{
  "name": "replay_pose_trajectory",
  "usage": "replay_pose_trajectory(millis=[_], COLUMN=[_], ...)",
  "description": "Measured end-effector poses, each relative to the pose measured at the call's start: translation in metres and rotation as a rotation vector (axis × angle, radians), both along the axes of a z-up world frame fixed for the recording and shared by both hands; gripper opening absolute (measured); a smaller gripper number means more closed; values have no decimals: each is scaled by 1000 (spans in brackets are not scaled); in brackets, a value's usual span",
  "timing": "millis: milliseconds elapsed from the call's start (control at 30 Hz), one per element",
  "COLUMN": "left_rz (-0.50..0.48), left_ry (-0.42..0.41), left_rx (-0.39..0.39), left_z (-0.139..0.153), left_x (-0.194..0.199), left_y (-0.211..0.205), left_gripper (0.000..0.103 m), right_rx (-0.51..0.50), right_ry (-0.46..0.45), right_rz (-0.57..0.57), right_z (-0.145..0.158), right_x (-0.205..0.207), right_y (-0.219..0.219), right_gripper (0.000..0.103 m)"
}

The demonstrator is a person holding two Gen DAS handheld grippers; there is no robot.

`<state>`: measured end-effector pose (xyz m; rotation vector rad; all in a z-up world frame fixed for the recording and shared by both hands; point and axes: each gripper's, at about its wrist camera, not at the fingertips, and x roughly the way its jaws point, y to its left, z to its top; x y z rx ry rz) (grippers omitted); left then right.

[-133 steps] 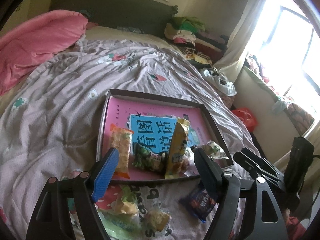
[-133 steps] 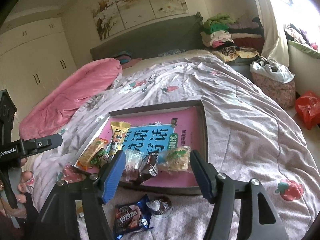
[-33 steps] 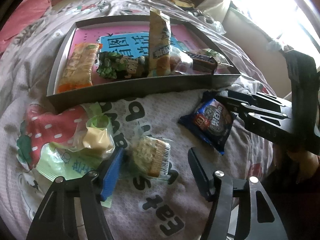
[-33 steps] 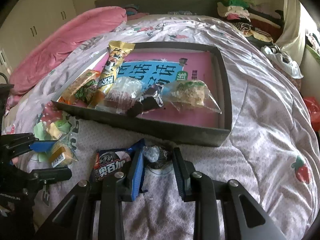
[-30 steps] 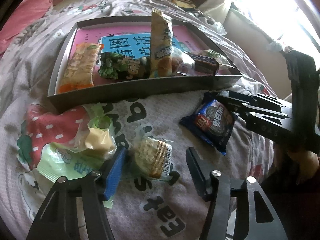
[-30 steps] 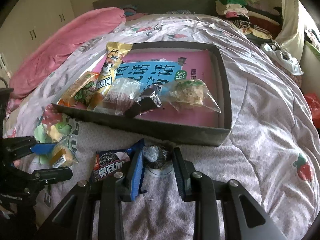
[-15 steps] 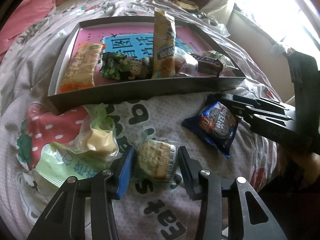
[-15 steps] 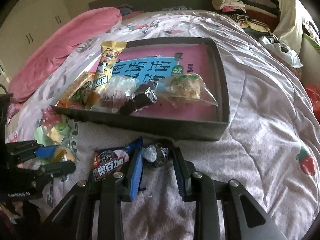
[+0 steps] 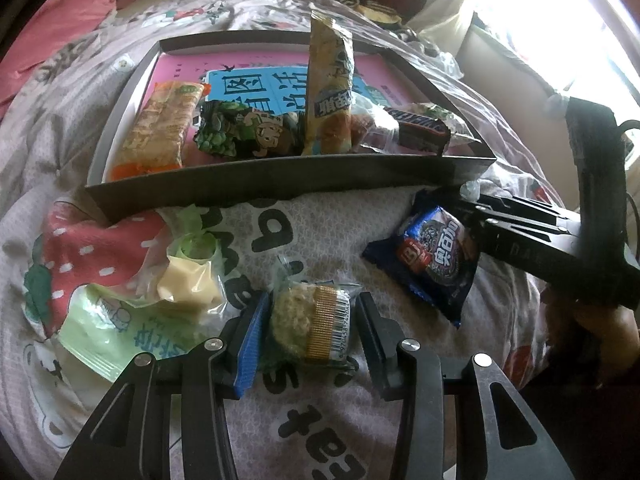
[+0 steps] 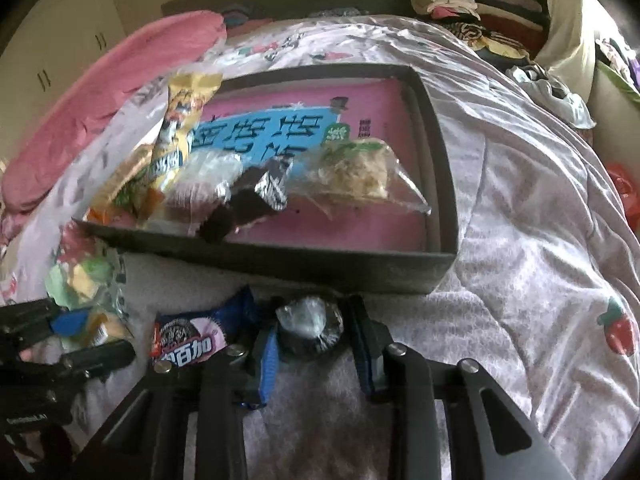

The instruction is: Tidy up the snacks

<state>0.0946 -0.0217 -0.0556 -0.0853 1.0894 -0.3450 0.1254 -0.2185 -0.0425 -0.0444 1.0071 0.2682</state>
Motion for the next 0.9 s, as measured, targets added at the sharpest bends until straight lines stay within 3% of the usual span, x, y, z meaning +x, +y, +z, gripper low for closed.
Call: replay_pose_trajectory(millis=[167,333,700,900], left_rz=[-1,-3,-4,48], left_ry=[-4,-4,-68,-127], left_rx=[3,-12,-80,-87], left_z=[1,5,28,46], left_x=[0,0,-6,-4], left_y=[3,6,6,20], left_gripper=[38,37,36,36], right_rx=[16,93,185,205], right_ry=[12,9,-96,-173], right_rz=[4,-13,30,46], right_z=[2,12,40,56], right_x=[-1,-6,-18,-23], right_y=[-3,-14,-15,-13], right_gripper=[27,27,27,27])
